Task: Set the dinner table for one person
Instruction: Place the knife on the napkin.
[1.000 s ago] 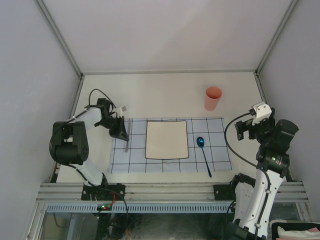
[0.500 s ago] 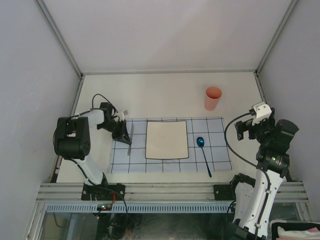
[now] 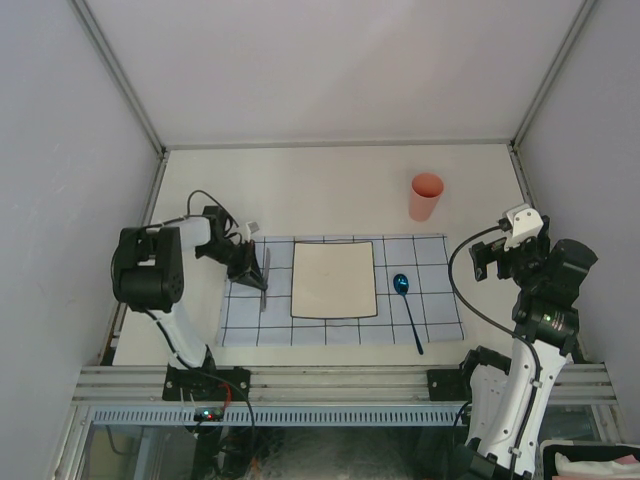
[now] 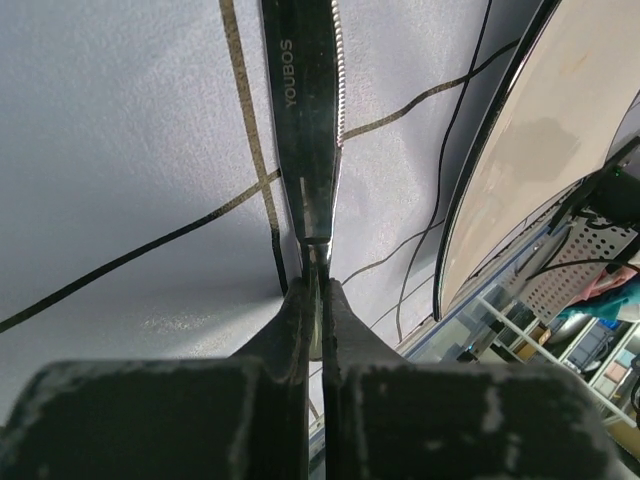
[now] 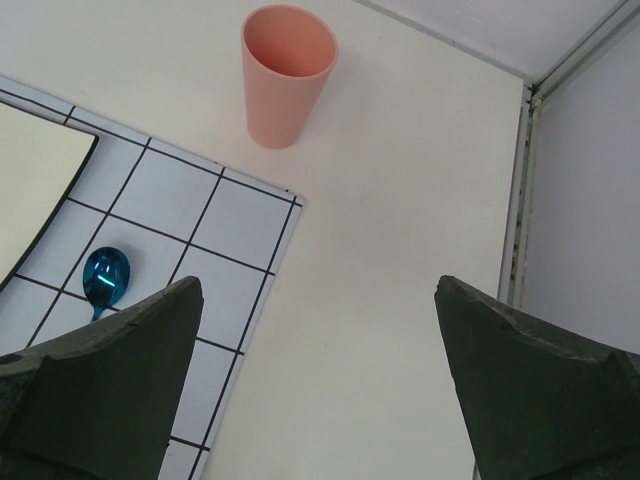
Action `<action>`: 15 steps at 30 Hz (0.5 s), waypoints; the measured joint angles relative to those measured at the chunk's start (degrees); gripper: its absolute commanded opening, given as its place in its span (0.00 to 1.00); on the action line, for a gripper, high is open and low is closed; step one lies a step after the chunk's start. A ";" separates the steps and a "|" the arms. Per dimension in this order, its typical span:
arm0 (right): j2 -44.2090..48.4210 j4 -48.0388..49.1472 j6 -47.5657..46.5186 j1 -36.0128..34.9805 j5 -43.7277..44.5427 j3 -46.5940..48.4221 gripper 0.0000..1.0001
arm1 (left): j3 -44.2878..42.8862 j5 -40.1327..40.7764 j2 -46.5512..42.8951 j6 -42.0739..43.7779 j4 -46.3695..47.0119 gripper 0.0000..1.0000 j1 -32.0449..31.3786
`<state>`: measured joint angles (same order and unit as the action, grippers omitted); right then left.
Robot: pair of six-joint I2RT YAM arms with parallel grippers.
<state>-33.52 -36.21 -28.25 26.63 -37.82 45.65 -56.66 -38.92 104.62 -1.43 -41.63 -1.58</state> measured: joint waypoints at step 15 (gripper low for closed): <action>0.26 -0.04 -0.31 0.00 -0.42 0.00 1.00 | -1.31 1.03 0.17 2.67 -2.56 0.26 -0.20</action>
<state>-33.26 -36.25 -28.56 26.63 -38.24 45.65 -57.98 -37.89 104.79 1.23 -44.18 -1.78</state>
